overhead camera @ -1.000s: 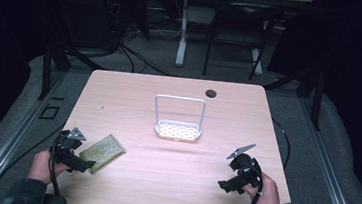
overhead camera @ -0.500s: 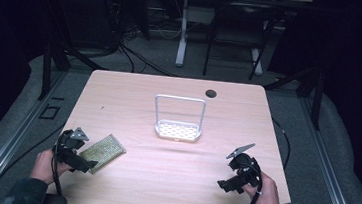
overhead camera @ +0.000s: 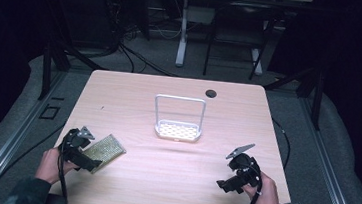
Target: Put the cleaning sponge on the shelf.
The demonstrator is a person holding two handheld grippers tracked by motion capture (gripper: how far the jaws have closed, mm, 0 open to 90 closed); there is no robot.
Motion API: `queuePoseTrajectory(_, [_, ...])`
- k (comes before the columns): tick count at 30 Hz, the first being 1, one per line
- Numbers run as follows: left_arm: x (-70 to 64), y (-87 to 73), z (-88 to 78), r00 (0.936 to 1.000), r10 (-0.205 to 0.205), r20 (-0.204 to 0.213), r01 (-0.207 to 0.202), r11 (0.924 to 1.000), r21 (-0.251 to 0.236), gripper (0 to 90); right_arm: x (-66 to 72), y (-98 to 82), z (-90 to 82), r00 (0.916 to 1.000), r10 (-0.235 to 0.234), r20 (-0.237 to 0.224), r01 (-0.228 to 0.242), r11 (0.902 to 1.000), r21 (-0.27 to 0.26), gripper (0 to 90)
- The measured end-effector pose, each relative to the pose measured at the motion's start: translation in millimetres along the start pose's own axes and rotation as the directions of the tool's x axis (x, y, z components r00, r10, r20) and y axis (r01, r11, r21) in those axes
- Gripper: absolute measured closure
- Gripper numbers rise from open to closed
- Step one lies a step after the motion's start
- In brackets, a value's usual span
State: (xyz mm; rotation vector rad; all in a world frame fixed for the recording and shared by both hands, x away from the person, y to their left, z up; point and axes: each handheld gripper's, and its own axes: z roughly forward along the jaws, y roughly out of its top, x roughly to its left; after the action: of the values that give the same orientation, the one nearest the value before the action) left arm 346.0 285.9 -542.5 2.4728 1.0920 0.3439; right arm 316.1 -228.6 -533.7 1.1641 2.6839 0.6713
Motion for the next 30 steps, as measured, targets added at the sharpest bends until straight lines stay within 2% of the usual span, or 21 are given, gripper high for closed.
queuePoseTrajectory(4, [-0.8,2.8,3.8,1.0,0.004,-0.003,-0.004,0.9998,0.019,0.0,0.5,0.1,-0.1,1.0,-0.003,-0.002,0.003,0.9999,-0.011,2.8])
queuePoseTrajectory(10, [-1.9,4.8,6.1,1.0,-0.001,0.003,0.001,0.9998,0.019,0.0,-1.2,0.0,-0.1,1.0,0.003,-0.008,-0.003,1.0,0.003,2.8])
queuePoseTrajectory(19, [-7.6,7.6,13.2,0.9995,0.03,-0.002,-0.03,0.9976,0.062,0.0,-3.2,-1.0,0.8,0.9998,0.013,-0.012,-0.013,0.9999,0.002,2.8])
queuePoseTrajectory(27, [-9.0,8.3,18.1,0.9995,0.031,0.006,-0.032,0.9963,0.08,0.0,-3.8,-0.9,0.9,0.9998,0.017,-0.01,-0.017,0.9999,0.002,2.7])
queuePoseTrajectory(30, [-9.8,8.3,18.9,0.9994,0.033,-0.006,-0.032,0.9958,0.086,0.0,-4.1,-1.3,0.3,0.9999,0.012,-0.01,-0.012,0.9999,0.001,2.7])
